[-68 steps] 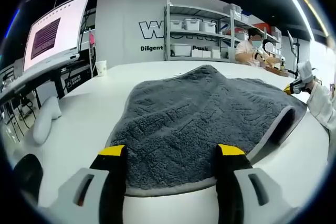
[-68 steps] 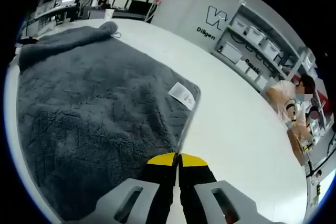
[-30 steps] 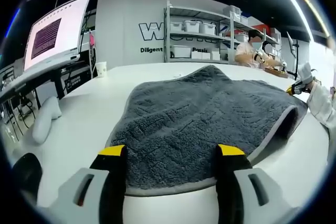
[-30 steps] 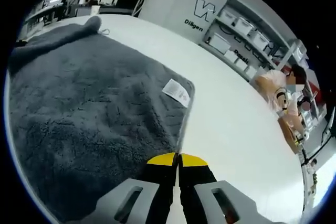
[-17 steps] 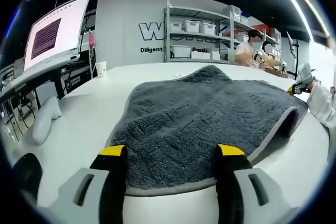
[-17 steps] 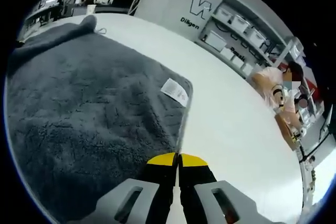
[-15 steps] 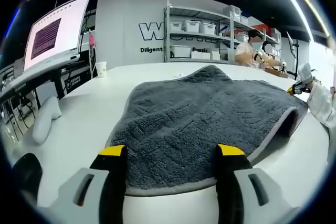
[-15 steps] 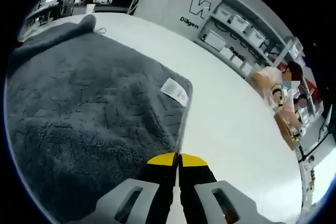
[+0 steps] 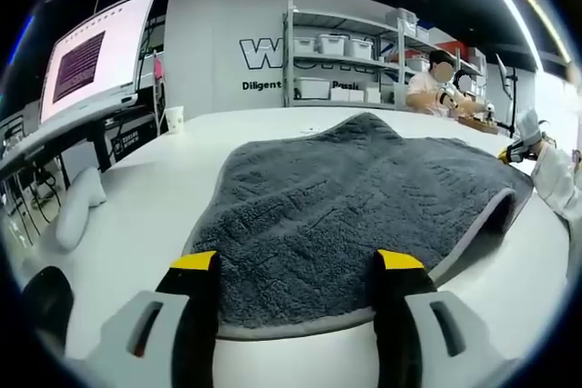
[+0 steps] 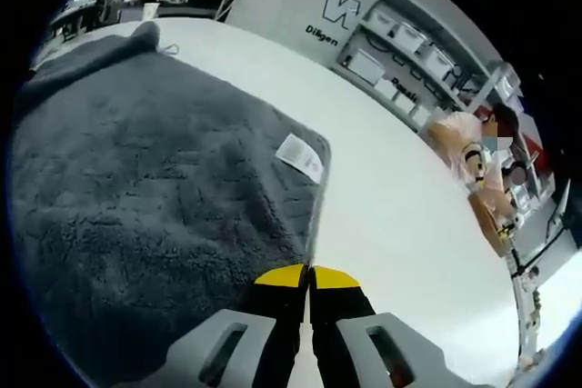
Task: Open the folded towel by lifting each exposed corner and separating the folded layers until the towel lies flat within the target outline without major curled edges
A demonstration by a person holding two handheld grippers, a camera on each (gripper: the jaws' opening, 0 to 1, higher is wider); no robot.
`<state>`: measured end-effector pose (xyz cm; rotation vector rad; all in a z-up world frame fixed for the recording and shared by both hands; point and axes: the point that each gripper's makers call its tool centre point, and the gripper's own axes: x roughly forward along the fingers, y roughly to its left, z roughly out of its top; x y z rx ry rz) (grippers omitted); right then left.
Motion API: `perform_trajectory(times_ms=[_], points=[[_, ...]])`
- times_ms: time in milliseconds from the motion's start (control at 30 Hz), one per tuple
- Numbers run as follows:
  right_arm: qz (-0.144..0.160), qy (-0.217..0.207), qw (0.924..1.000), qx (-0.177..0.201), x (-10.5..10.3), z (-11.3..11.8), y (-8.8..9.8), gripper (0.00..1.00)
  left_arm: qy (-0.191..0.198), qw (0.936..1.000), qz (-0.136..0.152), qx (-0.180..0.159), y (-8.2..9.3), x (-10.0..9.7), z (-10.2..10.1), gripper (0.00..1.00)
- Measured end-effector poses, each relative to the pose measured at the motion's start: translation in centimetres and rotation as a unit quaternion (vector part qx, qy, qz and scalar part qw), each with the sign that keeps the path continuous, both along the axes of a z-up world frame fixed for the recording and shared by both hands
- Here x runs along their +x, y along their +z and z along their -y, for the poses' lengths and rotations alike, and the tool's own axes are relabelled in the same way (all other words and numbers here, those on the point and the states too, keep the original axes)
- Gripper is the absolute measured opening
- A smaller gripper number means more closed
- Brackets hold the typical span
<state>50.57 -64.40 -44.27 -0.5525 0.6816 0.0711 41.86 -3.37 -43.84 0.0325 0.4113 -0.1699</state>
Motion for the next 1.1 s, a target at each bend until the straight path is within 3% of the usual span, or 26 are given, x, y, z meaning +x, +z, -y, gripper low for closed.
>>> perform_trajectory(times_ms=[1100], points=[[0.000,-0.025,0.9996,-0.011,-0.4,2.0,0.0,0.00,-0.002,1.0000,-0.002,0.001,-0.1,-0.2,-0.1,0.64]])
